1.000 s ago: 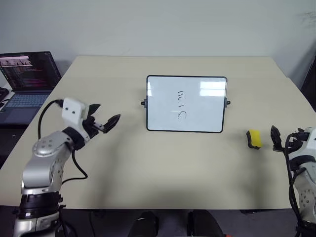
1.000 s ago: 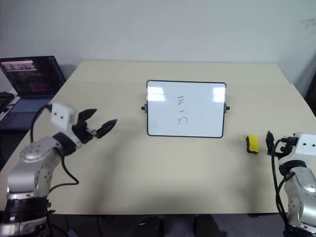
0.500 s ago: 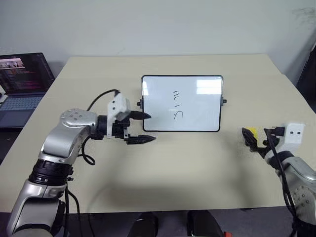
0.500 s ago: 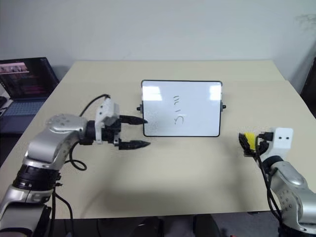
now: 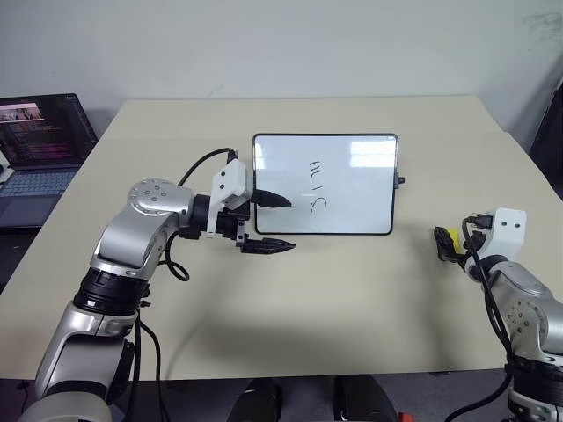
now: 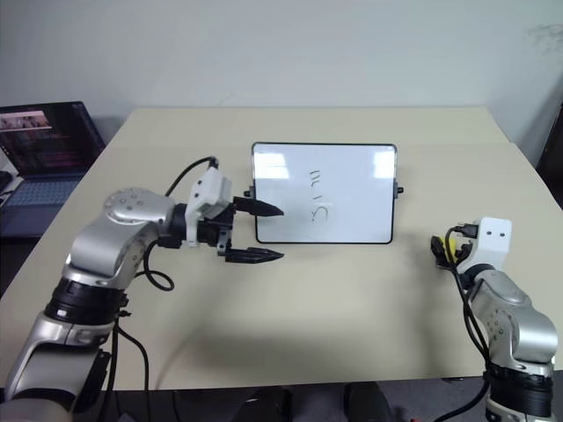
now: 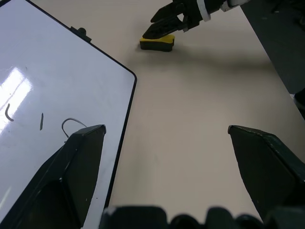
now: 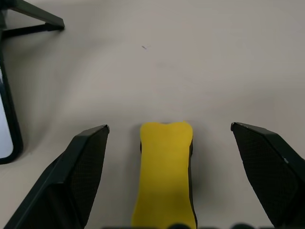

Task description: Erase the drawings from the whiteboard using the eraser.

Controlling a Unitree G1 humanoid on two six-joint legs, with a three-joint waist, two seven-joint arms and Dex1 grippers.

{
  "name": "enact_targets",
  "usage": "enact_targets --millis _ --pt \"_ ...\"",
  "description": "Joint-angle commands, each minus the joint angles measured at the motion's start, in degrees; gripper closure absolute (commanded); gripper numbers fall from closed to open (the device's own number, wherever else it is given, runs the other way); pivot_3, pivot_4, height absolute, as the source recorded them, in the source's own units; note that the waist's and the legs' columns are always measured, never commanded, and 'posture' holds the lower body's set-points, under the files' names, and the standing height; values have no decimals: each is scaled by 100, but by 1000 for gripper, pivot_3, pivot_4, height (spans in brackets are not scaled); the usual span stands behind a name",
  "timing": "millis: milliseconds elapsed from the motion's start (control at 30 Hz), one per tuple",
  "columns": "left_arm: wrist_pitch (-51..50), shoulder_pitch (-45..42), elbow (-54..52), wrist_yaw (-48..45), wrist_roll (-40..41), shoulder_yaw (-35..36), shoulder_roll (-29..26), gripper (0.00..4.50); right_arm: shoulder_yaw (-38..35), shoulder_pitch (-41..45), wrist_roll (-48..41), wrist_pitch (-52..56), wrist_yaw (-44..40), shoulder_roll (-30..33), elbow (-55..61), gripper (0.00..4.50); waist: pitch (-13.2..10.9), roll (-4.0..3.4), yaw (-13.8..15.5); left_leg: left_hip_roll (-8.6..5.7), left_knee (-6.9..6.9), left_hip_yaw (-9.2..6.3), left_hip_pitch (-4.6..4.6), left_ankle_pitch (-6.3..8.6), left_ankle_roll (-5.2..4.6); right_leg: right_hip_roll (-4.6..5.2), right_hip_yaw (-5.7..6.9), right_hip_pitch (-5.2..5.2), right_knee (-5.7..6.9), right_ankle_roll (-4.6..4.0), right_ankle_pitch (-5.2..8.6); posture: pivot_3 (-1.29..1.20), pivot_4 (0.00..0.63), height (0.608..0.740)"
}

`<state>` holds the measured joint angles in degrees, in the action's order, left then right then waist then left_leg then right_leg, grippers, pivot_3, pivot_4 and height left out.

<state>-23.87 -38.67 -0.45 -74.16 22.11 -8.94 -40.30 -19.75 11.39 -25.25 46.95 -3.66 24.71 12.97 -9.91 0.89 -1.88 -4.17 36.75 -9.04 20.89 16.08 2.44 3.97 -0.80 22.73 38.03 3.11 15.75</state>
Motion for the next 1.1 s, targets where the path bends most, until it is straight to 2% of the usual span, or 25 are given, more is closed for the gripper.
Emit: enact_targets --millis 33,333,667,767,1000,1067,1100 --pt "77 16 -110 24 -14 97 -23 0 41 206 148 -212 -136 86 -120 23 0 0 0 0 0 0 0 0 0 0 -1 0 0 0 0 0 150 740" --pt "37 75 -214 108 8 111 -18 0 -68 470 447 -518 -293 138 -789 23 0 0 5 -1 2 -1 1 0 0 1 0 0 0 1 -1 0 150 740" --pt "48 75 -212 168 8 103 31 0 -184 354 398 -456 -362 134 -761 23 0 0 4 -2 4 0 1 0 1 1 -1 1 3 1 -1 0 150 740" --pt "55 72 -209 173 5 93 40 0 -194 329 402 -431 -376 140 -796 601 0 0 4 -2 4 0 1 0 0 1 -1 1 3 1 -1 0 150 740" --pt "73 57 -178 186 -15 90 61 0 -203 377 410 -397 -422 165 -891 3204 0 0 2 -1 8 2 1 0 1 1 -2 1 6 1 -1 0 150 740" --pt "76 57 -170 205 -27 92 71 0 -190 384 412 -389 -441 174 -908 3510 0 0 2 -2 8 2 1 0 0 1 -2 0 6 1 -1 0 150 740" --pt "68 62 -178 216 -24 95 78 0 -181 388 409 -379 -454 176 -916 3518 0 0 2 -2 9 2 1 0 0 1 -2 0 6 1 -1 0 150 740"
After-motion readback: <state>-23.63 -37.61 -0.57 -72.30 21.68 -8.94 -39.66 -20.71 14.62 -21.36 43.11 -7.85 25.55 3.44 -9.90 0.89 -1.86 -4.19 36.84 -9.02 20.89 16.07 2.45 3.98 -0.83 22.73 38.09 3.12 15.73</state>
